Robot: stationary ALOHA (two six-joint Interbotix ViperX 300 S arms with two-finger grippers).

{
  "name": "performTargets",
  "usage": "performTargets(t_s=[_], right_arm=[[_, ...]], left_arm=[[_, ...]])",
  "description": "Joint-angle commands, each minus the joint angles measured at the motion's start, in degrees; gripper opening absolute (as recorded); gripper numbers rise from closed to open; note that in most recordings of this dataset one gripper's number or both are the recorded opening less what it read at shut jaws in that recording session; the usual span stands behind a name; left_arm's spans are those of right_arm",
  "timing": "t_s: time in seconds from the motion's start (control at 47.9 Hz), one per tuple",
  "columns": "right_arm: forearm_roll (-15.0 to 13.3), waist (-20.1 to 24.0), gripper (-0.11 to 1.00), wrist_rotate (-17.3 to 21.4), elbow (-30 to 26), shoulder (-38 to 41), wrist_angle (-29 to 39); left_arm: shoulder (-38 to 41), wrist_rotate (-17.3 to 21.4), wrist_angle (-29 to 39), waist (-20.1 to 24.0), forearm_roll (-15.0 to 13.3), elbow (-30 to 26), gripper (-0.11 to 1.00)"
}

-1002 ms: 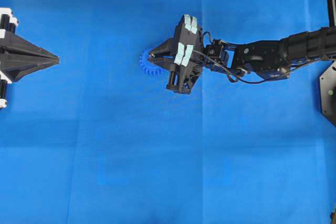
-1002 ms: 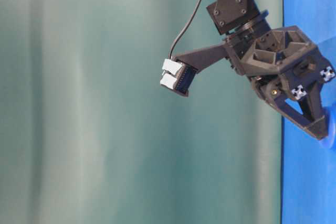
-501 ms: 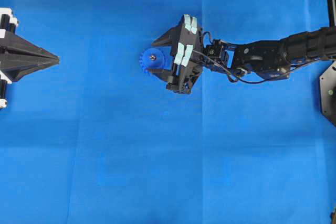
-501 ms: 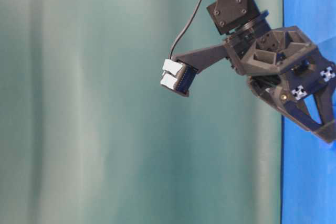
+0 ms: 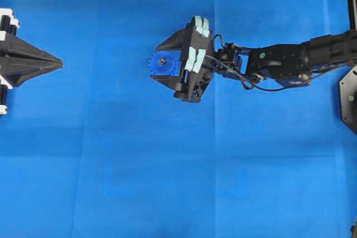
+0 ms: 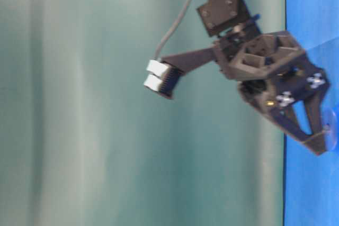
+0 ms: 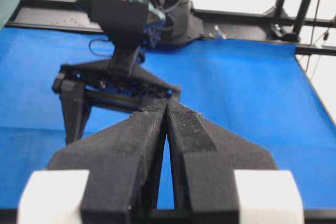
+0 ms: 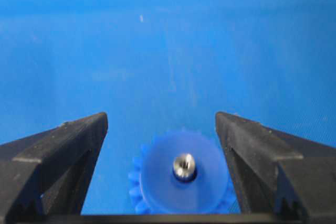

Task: Insert the shaft placed at a random location into the center hole of the small gear at another random location.
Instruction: 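Open the right gripper, release the shaft, and raise away from the gear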

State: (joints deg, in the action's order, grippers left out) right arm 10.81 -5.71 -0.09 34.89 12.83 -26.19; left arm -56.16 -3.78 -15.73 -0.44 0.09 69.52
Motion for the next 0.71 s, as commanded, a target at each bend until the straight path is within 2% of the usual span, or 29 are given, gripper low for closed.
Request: performTargets(t_s=[0.0, 0.689], right_arm=[[0.18, 0.18, 0.79, 0.18, -0.79, -2.90, 0.35], [0.18, 0.88, 0.79, 0.18, 0.44, -9.76, 5.27]], left_arm=[[0.26, -0.09, -0.26, -0.26, 0.09, -0.62, 0.00], [0.26, -0.09, -0.26, -0.62, 0.09, -0.62, 0.00]])
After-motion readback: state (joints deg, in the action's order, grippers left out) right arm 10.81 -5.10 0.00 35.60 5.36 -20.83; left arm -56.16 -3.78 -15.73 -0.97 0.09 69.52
